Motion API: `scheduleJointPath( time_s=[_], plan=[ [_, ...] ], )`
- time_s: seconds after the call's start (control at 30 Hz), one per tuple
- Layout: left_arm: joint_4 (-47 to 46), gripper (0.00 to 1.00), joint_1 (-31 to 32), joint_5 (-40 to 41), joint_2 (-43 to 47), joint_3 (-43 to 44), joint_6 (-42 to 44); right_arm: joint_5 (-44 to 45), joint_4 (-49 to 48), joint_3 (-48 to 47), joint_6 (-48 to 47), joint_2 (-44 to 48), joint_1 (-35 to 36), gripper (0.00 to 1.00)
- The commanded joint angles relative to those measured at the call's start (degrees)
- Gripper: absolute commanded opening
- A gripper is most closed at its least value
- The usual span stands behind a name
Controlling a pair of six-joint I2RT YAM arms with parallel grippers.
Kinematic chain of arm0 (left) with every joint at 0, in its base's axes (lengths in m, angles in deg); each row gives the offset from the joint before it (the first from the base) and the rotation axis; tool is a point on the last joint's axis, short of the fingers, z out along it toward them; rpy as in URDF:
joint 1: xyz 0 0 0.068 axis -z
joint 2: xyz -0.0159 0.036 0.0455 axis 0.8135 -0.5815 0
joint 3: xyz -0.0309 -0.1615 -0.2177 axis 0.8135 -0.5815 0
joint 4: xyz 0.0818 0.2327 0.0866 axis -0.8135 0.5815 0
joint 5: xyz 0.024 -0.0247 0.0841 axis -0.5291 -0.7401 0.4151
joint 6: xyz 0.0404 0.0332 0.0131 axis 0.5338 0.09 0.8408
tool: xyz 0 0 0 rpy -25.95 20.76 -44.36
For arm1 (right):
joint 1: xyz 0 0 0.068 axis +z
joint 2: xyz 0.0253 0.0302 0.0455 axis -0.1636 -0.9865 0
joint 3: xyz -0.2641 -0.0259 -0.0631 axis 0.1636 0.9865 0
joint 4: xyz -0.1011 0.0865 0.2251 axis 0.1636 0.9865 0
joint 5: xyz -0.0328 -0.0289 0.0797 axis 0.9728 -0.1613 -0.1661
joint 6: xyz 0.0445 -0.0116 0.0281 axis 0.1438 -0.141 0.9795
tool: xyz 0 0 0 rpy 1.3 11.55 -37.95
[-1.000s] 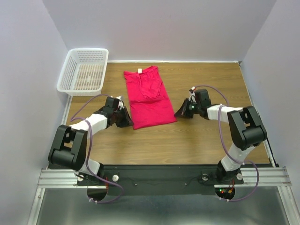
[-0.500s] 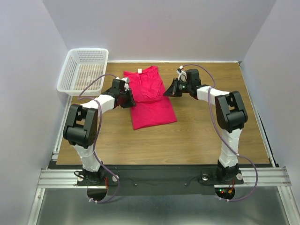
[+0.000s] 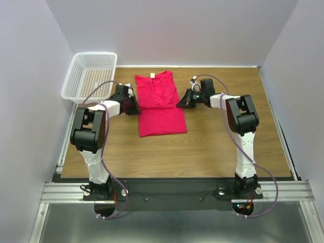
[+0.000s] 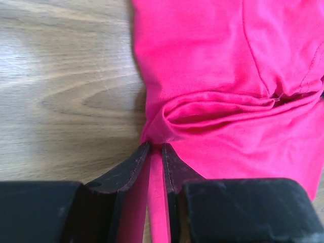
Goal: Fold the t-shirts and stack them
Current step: Fold the tshirt
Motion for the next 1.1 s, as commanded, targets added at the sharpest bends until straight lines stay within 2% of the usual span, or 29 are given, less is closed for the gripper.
scheduleJointPath(
  time_s=[0.0,0.13,0.23,0.33,0.4,0.43,0.57,0.87,1.07],
  plan=[
    [2.01,0.28,-0.79,0.42,-0.39,-0.17,0.34,2.75,-0.23,1.47,-2.36,0.17,-2.86,0.01],
    [2.36,0.29,-0.79,-1.87,4.6,-1.49,-0.98,3.27,0.11,2.78,-2.01,5.35,-2.86,0.01],
    [4.2,0.33,-0.7,-1.52,9.7,-3.33,-2.21,4.06,0.38,5.93,-1.13,11.49,-2.6,0.05],
    [5.7,0.48,0.78,-1.17,15.49,-6.75,-4.23,6.51,3.7,9.97,-1.65,18.35,-1.28,0.12],
    [6.4,0.53,2.28,0.05,18.41,-8.6,-5.64,8.53,4.95,11.74,-2.79,21.95,0.56,0.2],
    [6.4,0.55,4.64,1.19,21.03,-10.44,-6.69,9.68,8.95,12.8,-3.41,22.84,1.35,0.27],
    [7.8,0.55,11.59,6.19,23.87,-12.48,-7.57,17.84,15.4,13.69,-6.48,25.57,7.49,0.4],
    [12.81,0.48,15.03,10.87,17.46,-10.73,-6.61,25.77,22.96,14.38,-5.7,23.73,12.79,0.41],
    [14.57,0.45,16.7,8.25,15.17,-12.04,-6.43,26.13,25.34,18.86,-4.99,23.64,12.79,0.41]
  ],
)
